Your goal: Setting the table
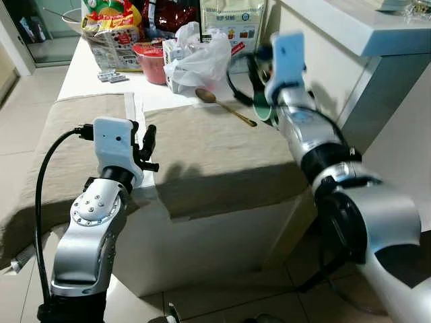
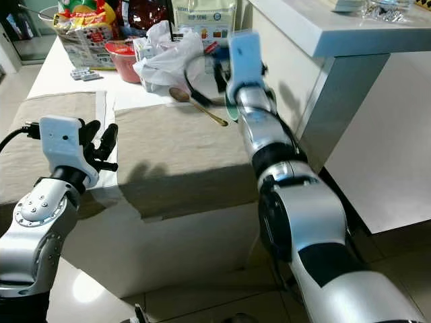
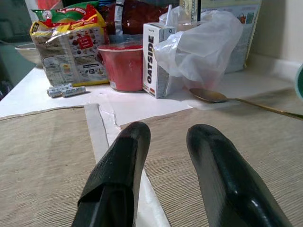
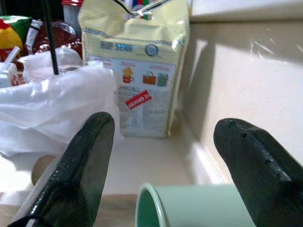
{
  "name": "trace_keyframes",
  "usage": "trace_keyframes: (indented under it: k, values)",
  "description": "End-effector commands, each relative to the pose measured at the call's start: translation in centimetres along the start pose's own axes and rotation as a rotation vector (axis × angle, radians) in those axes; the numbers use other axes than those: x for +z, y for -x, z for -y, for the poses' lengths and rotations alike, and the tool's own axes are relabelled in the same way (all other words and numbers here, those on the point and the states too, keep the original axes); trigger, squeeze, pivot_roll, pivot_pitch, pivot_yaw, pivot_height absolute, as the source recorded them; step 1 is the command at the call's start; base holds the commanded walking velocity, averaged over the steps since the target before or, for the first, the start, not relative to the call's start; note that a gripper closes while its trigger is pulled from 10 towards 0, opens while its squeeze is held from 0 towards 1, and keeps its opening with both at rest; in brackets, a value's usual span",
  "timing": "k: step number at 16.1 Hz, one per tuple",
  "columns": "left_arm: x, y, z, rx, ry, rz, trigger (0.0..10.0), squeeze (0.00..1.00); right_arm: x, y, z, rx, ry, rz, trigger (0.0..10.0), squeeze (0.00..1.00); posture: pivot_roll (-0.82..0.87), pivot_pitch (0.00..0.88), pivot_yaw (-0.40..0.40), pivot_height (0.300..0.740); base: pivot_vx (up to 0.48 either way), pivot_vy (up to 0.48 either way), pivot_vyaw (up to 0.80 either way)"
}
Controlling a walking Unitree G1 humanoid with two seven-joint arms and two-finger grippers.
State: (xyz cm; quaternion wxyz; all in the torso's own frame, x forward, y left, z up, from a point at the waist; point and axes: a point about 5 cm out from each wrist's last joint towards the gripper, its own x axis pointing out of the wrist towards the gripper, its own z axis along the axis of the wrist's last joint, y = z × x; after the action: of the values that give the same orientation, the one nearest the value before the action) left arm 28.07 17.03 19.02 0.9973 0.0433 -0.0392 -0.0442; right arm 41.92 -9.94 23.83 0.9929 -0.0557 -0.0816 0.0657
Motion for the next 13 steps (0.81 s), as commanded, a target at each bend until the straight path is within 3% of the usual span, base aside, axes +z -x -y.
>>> trace_keyframes:
  k: [1, 5, 8, 11, 13]
  values:
    - [-0.2, 0.2, 0.0, 0.026, -0.005, 0.005, 10.0, 0.0, 0.0, 0.4, 0.6, -0.013, -0.037, 0.062, 10.0, 0.0, -0.02, 0.0, 0.005, 0.74, 0.0, 0.0, 0.0]
    - [-1.1, 1.3, -1.1, 0.105, -0.008, -0.021, 10.0, 0.0, -3.2, 3.8, 1.9, -0.03, -0.06, 0.101, 10.0, 0.0, -0.01, 0.0, 0.0, 0.74, 0.0, 0.0, 0.0]
    - [-2.3, 2.3, -2.7, 0.192, -0.028, -0.064, 10.0, 0.0, -5.2, 9.0, 3.6, -0.028, -0.064, 0.079, 10.0, 0.0, -0.03, 0.0, -0.014, 0.74, 0.0, 0.0, 0.0]
    - [-2.1, 2.9, -3.5, 0.257, -0.049, -0.034, 10.0, 0.0, -6.0, 13.2, 1.9, 0.167, 0.09, 0.127, 10.0, 0.0, -0.03, 0.0, -0.028, 0.74, 0.0, 0.0, 0.0]
    - [-2.0, 4.4, -3.4, 0.256, -0.033, -0.025, 10.0, 0.0, -6.7, 15.3, 2.1, 0.182, 0.124, 0.089, 10.0, 0.0, -0.02, 0.0, -0.033, 0.74, 0.0, 0.0, 0.0]
